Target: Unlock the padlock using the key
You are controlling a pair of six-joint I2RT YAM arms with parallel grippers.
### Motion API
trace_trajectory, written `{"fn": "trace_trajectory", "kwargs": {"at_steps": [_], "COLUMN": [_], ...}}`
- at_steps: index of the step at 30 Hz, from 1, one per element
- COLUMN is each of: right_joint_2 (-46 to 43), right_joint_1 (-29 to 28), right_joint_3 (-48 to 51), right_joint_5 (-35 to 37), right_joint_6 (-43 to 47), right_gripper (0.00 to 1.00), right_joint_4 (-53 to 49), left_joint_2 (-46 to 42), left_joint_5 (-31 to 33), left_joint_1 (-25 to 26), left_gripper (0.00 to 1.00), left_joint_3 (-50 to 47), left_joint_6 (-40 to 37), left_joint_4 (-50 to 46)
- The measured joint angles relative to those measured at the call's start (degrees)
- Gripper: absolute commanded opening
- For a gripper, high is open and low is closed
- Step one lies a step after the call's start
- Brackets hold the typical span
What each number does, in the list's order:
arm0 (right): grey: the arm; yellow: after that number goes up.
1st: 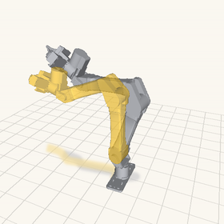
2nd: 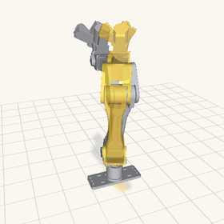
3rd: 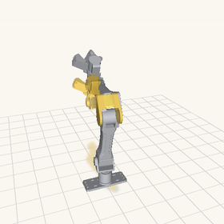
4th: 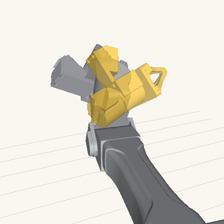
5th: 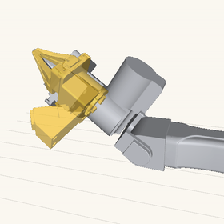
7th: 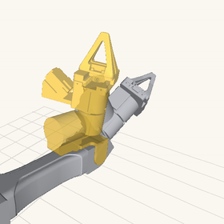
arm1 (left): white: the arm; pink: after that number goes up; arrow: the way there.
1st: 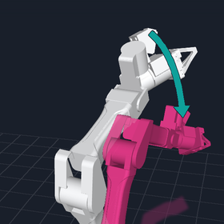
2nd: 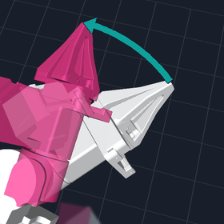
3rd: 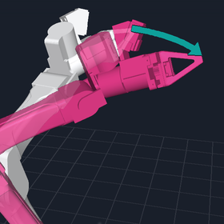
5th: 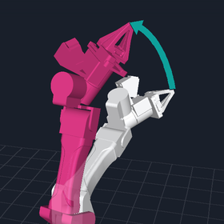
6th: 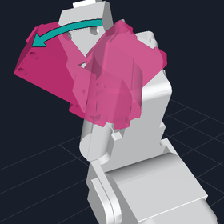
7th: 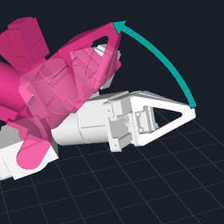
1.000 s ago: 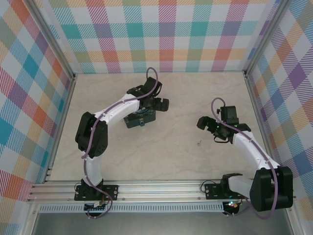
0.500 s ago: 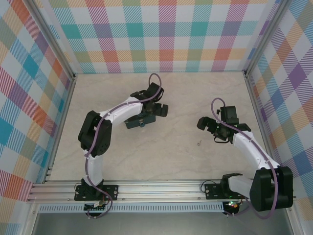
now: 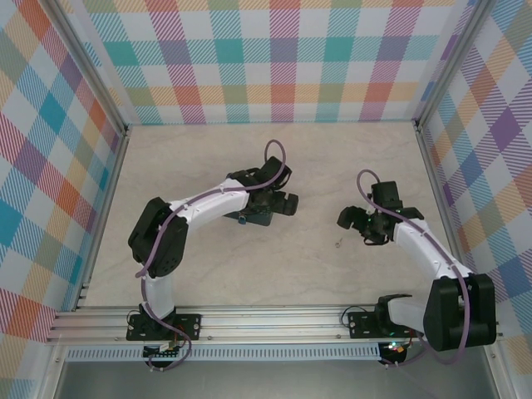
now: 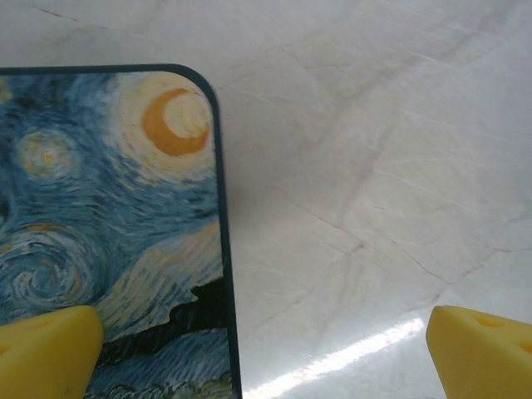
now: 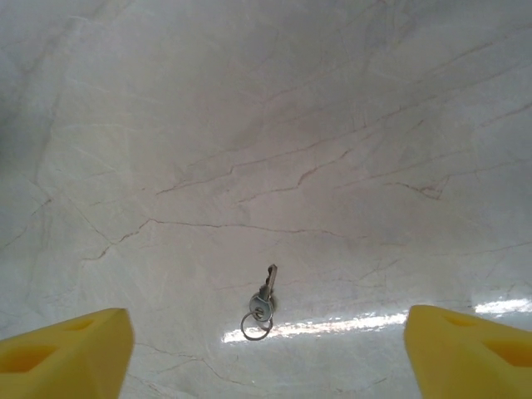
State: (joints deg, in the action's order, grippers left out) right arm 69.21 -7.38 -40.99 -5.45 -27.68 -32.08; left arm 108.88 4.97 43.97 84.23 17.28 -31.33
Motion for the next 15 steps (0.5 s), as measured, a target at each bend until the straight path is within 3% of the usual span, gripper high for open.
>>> {"fn": "trace_trajectory", "kwargs": {"at_steps": [15], "right_joint_2": [9.01], "right_joint_1": [-2.64], "right_joint_3": [-0.02], "right_joint_5": [-0.44], "right_joint_6": [-2.16], "right_gripper": [0.63], "right_joint_4": [-0.13], "left_joint_2": [0.02], "left_joint_5": [-2.95], "left_joint_1": [2.32], "left_gripper": [1.00], "left_joint_3": [3.10], "left_joint_6": [2.27], "left_joint_4": [-1.75]}}
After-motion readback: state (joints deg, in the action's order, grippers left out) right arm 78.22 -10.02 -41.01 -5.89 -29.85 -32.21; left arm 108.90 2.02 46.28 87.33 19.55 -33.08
